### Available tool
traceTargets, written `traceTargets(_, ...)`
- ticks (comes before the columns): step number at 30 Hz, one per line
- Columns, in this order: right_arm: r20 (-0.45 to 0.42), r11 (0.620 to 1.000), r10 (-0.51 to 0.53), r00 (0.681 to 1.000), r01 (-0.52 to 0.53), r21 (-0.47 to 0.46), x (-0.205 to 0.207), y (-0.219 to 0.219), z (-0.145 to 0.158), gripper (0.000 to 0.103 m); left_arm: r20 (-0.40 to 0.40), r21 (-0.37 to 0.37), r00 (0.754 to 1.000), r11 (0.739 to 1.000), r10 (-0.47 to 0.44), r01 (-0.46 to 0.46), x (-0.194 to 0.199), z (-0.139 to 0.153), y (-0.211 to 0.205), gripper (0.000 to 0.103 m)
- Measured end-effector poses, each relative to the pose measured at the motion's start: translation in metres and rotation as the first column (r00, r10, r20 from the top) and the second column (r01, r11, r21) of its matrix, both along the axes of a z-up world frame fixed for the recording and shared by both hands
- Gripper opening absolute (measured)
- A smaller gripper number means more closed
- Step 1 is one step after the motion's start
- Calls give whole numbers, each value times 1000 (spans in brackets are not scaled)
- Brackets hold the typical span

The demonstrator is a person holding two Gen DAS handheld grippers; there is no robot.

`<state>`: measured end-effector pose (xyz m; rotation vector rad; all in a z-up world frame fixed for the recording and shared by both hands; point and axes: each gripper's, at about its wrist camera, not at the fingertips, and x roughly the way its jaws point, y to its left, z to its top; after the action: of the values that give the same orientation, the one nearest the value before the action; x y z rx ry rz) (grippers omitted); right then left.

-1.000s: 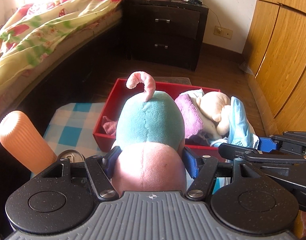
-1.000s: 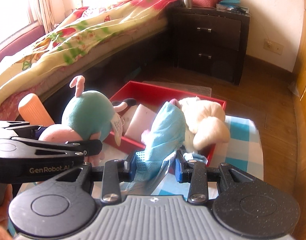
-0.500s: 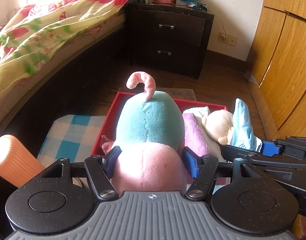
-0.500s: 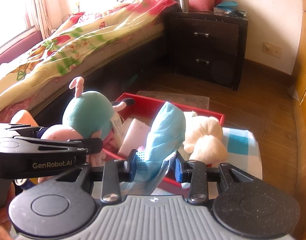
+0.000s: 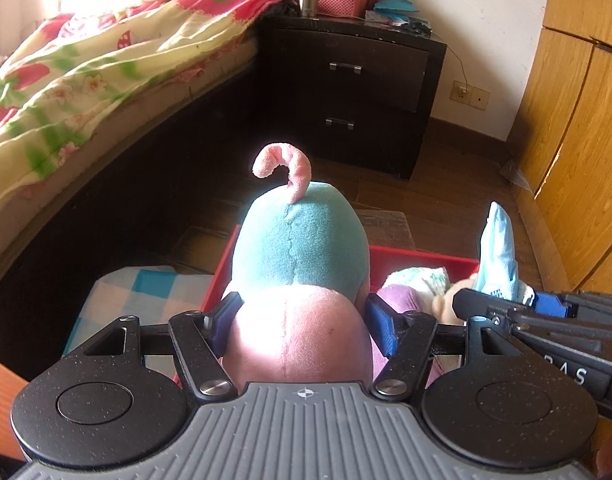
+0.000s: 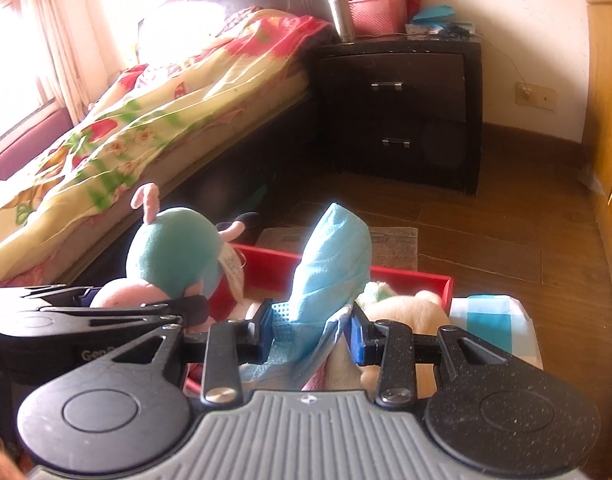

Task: Organize soft objects
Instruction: 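Carry the pig plush in the left tool and mask in the right tool over the red box, then open the left tool to drop the pig plush while the right tool releases the mask into the box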

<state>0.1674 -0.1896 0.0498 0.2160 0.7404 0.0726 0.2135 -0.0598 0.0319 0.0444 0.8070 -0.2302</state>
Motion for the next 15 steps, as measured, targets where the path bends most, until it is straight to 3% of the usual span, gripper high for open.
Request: traceTargets(15,-39,997,7,999,-10,-70,31,9,-45,14,-2,20,1000,1000,20,-20,30,-29,-4,66)
